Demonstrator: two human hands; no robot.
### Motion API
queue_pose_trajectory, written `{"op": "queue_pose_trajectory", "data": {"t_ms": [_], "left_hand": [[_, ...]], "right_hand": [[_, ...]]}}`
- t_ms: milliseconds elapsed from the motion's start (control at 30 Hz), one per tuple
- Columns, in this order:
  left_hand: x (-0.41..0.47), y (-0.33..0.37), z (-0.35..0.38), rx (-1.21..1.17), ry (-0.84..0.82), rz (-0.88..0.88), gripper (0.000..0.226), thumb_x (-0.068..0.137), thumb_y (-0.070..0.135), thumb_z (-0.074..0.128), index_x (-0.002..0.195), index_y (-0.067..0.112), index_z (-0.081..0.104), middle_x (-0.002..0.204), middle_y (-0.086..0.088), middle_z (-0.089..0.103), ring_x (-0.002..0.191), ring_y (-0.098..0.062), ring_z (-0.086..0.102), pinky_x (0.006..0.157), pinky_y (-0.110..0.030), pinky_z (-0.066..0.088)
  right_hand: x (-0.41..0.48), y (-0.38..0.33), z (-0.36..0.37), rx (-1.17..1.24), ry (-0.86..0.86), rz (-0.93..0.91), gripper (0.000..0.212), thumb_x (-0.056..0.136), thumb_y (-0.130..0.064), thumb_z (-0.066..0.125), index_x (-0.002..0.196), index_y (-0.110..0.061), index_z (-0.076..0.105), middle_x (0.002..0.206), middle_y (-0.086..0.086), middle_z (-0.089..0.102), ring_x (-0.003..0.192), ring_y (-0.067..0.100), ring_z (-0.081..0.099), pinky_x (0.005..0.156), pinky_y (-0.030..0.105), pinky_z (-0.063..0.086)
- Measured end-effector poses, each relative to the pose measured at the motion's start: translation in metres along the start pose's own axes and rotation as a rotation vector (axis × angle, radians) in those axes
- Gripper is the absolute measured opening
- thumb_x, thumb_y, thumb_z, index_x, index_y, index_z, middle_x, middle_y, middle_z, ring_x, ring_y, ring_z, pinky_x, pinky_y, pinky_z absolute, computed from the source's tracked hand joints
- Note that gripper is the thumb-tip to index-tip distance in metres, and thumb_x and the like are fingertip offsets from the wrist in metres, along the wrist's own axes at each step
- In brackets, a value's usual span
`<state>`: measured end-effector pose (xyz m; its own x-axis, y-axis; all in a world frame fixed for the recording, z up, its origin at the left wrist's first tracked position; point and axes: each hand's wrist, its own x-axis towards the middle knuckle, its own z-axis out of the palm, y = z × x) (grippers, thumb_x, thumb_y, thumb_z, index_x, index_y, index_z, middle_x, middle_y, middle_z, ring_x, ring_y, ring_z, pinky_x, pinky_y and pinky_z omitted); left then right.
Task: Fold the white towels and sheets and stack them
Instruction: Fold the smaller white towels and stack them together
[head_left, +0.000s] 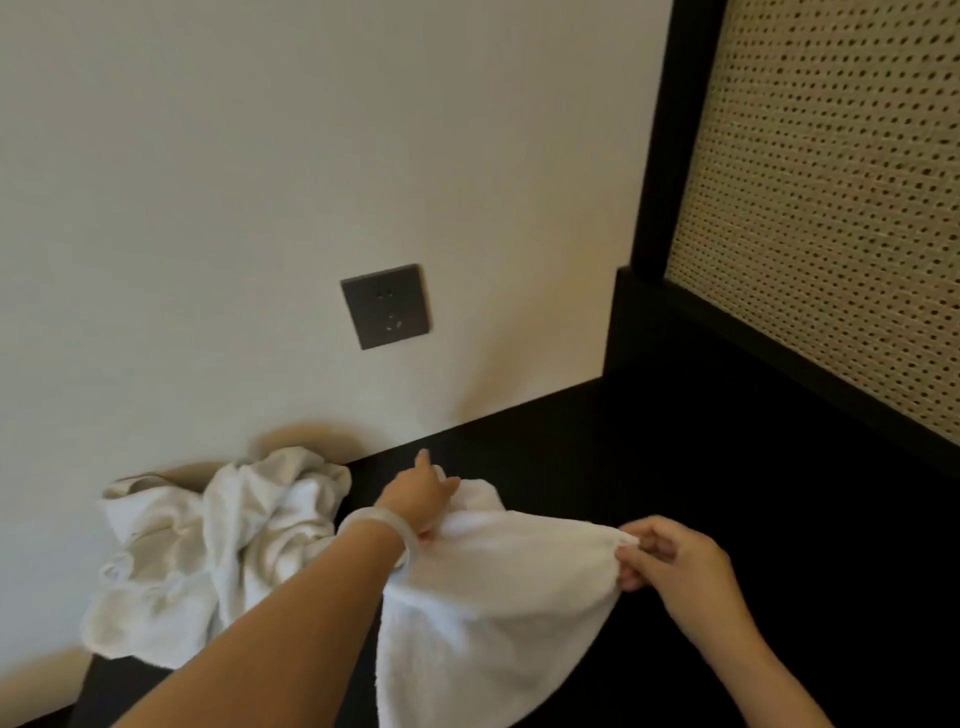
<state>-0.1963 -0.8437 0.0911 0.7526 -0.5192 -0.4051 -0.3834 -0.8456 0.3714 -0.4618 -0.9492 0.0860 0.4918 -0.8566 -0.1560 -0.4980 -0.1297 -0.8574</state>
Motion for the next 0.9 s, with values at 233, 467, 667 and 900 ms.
{"op": "queue_pose_trajectory", "data": {"t_ms": [233,467,667,900], "left_hand": [[0.026,-0.016,0.000,-0.115,0.066,0.022,0.025,0.098,0.026,0.050,0.114,0.007,0.057,0.105,-0.018,0.066,0.092,-0.037,0.066,0.079,-0.040,0.054],[0.002,-0.035,-0.075,-0.414,0.062,0.057,0.010,0.091,-0.003,0.059,0.094,0.007,0.063,0.055,-0.007,0.068,0.048,-0.017,0.066,0.057,-0.027,0.056],[-0.087,-0.041,-0.184,-0.620,0.594,0.294,0.021,0.094,0.011,0.061,0.074,0.005,0.064,0.050,-0.005,0.063,0.042,-0.019,0.055,0.050,-0.033,0.047],[-0.162,-0.068,-0.200,-0.185,0.728,0.167,0.012,0.092,0.013,0.060,0.081,0.010,0.054,0.061,-0.005,0.065,0.037,-0.005,0.057,0.035,-0.013,0.037]], "right_hand": [[0.008,-0.005,0.004,-0.025,-0.013,-0.005,0.020,0.091,-0.008,0.068,0.080,-0.024,0.068,0.064,-0.002,0.068,0.058,0.010,0.066,0.060,0.024,0.055],[0.021,-0.035,-0.036,-0.047,0.143,-0.111,0.025,0.093,-0.013,0.067,0.077,-0.032,0.068,0.055,-0.001,0.063,0.041,0.008,0.053,0.048,0.025,0.047],[0.023,-0.119,-0.067,0.141,0.241,-0.488,0.025,0.090,-0.018,0.067,0.089,-0.042,0.070,0.073,-0.009,0.071,0.060,0.007,0.066,0.063,0.017,0.053],[0.023,-0.164,-0.072,0.230,0.084,-0.672,0.022,0.086,-0.014,0.071,0.088,-0.035,0.072,0.085,-0.012,0.075,0.085,0.004,0.072,0.083,0.020,0.053]]}}
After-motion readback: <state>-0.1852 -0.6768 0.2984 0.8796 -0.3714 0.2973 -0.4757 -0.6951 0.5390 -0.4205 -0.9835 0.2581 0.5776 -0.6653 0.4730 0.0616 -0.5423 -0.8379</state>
